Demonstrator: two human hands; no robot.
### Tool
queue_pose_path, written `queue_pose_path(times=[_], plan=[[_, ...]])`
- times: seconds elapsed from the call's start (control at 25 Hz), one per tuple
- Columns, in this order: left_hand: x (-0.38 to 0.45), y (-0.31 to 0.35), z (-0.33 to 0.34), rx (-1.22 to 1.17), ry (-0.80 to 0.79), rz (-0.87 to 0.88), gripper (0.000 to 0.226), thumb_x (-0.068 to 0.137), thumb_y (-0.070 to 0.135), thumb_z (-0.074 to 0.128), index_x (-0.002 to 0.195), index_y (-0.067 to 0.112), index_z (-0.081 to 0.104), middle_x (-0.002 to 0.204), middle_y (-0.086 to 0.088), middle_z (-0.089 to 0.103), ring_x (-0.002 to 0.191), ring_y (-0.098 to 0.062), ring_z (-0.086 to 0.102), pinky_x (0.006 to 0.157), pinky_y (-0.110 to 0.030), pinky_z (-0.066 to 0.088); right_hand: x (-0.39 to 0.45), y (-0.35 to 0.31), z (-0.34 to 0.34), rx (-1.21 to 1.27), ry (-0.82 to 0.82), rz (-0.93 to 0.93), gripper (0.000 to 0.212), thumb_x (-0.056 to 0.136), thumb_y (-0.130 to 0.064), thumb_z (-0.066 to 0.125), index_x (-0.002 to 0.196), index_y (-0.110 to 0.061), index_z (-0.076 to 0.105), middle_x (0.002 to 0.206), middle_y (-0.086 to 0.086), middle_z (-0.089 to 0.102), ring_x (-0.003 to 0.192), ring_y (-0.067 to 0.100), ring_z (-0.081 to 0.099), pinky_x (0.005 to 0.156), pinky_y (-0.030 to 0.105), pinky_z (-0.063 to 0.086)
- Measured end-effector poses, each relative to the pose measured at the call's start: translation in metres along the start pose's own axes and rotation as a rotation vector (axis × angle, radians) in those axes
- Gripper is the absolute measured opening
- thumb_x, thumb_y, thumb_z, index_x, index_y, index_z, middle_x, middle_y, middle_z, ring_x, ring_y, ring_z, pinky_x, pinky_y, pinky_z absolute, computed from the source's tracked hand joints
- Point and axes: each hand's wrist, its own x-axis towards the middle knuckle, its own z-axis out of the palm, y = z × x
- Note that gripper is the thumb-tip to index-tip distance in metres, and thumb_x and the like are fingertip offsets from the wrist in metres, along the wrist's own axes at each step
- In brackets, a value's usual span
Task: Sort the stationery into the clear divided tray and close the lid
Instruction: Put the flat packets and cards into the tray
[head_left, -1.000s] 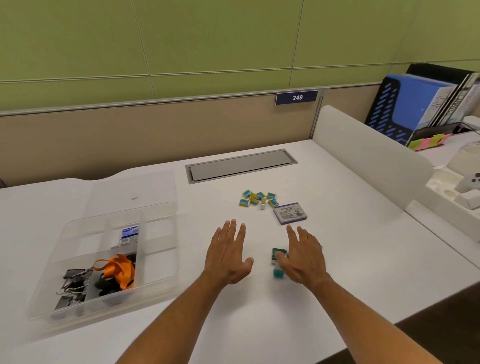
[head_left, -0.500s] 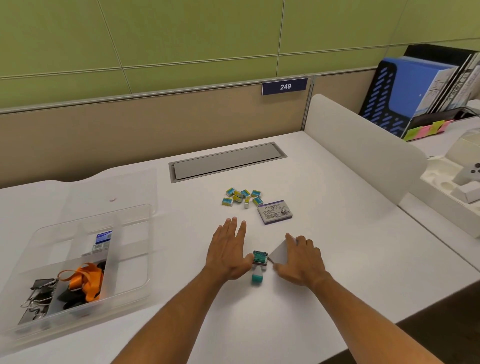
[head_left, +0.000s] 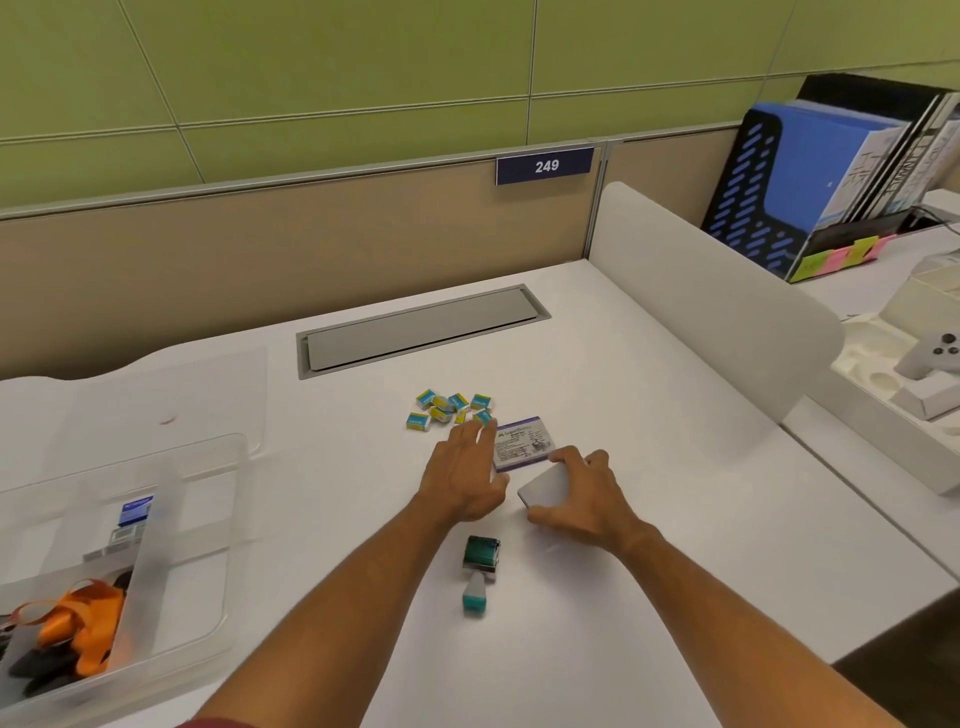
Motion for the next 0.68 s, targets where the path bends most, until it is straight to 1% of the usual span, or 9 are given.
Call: queue_pose_path(times=[0.12, 0.2, 0.28, 0.36, 0.44, 0.6, 0.68], plan=[[0.030, 0.006, 0.004, 0.021, -0.053, 0.020, 0.073, 0.094, 0.034, 0.050, 0.152, 0.013, 0.011, 0.158, -0.012, 0.019, 0.144, -0.029, 0.018, 0.115, -0.046, 0.026, 0.008, 0.005, -0.004, 0.020, 0.041, -0.039, 0.082, 0.051, -0.060, 0.065, 0.124, -0.030, 0.041, 0.107, 0.003, 0.039, 0.103, 0.025, 0.048, 0.091, 0.035, 0.048], [0.045, 0.006, 0.008, 0.068, -0.109, 0.022, 0.070, 0.097, 0.033, 0.046, 0.152, 0.013, 0.009, 0.157, -0.012, 0.021, 0.144, -0.030, 0.018, 0.114, -0.048, 0.024, 0.011, 0.010, -0.006, 0.013, 0.064, -0.055, 0.082, 0.054, -0.059, 0.064, 0.126, -0.030, 0.039, 0.108, 0.003, 0.039, 0.104, 0.024, 0.046, 0.091, 0.034, 0.047], [0.055, 0.006, 0.012, 0.123, -0.149, 0.012, 0.069, 0.097, 0.031, 0.046, 0.152, 0.015, 0.008, 0.154, -0.012, 0.027, 0.141, -0.032, 0.022, 0.112, -0.050, 0.025, 0.014, 0.014, -0.007, 0.007, 0.085, -0.056, 0.084, 0.054, -0.059, 0.063, 0.129, -0.030, 0.038, 0.110, 0.004, 0.039, 0.106, 0.024, 0.045, 0.091, 0.034, 0.046], [0.060, 0.008, 0.015, 0.166, -0.151, 0.002, 0.070, 0.095, 0.028, 0.050, 0.152, 0.017, 0.011, 0.151, -0.011, 0.032, 0.138, -0.032, 0.026, 0.111, -0.051, 0.025, 0.016, 0.017, -0.008, 0.012, 0.093, -0.051, 0.085, 0.054, -0.059, 0.062, 0.130, -0.030, 0.038, 0.111, 0.004, 0.039, 0.107, 0.024, 0.044, 0.091, 0.034, 0.045], [0.063, 0.011, 0.014, 0.179, -0.150, 0.010, 0.072, 0.093, 0.026, 0.053, 0.152, 0.018, 0.012, 0.150, -0.010, 0.032, 0.137, -0.032, 0.026, 0.110, -0.052, 0.024, 0.018, 0.018, -0.008, 0.015, 0.101, -0.045, 0.085, 0.054, -0.058, 0.063, 0.130, -0.029, 0.038, 0.112, 0.004, 0.038, 0.108, 0.024, 0.043, 0.091, 0.033, 0.045], [0.064, 0.015, 0.012, 0.174, -0.187, 0.043, 0.078, 0.088, 0.028, 0.055, 0.152, 0.018, 0.011, 0.150, -0.009, 0.032, 0.136, -0.031, 0.025, 0.109, -0.053, 0.021, 0.021, 0.015, -0.007, -0.004, 0.118, -0.053, 0.085, 0.055, -0.059, 0.064, 0.130, -0.029, 0.039, 0.112, 0.004, 0.038, 0.108, 0.024, 0.043, 0.089, 0.032, 0.045], [0.064, 0.017, 0.013, 0.156, -0.196, 0.051, 0.078, 0.087, 0.033, 0.057, 0.151, 0.019, 0.013, 0.151, -0.010, 0.031, 0.135, -0.032, 0.025, 0.110, -0.054, 0.021, 0.021, 0.014, -0.009, -0.019, 0.124, -0.055, 0.086, 0.055, -0.060, 0.064, 0.131, -0.028, 0.039, 0.113, 0.004, 0.038, 0.107, 0.023, 0.043, 0.087, 0.030, 0.044]])
